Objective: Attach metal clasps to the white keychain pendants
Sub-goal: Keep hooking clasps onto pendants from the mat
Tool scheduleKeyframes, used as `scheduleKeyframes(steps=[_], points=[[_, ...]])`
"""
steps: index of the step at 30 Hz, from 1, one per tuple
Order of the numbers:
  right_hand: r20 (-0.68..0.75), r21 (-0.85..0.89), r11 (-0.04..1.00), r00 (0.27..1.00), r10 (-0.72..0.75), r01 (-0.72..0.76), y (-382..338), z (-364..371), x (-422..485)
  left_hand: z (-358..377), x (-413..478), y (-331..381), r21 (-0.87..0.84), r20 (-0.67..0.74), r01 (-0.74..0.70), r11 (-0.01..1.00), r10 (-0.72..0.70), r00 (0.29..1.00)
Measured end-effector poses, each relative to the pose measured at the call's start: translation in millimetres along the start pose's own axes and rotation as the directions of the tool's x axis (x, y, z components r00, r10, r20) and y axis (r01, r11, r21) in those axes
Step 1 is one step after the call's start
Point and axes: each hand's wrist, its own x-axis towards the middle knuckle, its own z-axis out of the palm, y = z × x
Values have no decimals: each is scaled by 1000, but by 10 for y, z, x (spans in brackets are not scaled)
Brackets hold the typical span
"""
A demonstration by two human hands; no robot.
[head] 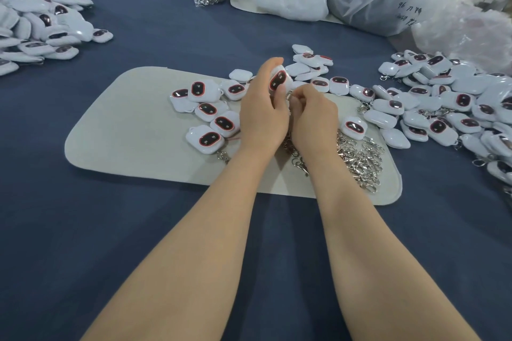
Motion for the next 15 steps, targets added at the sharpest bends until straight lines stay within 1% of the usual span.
scheduleKeyframes(steps=[3,5,8,11,15], points=[[17,33,999,1000,18,-18,-13,-8,-11,7,4,19,7,10,-12,1000,12,1000],[9,103,993,998,56,-57,-27,-9,-4,16,19,11,-29,-2,28,999,-29,1000],[4,201,973,993,119,-118,-37,-11,25,37,57,-12,-134,-12,183,974,-187,982],[32,263,952,988,152,-155,-34,-9,37,54,92,-23,-310,33,336,889,-344,938],[76,348,921,984,160,-176,-42,-10,38,46,118,-24,-440,39,412,798,-441,896]])
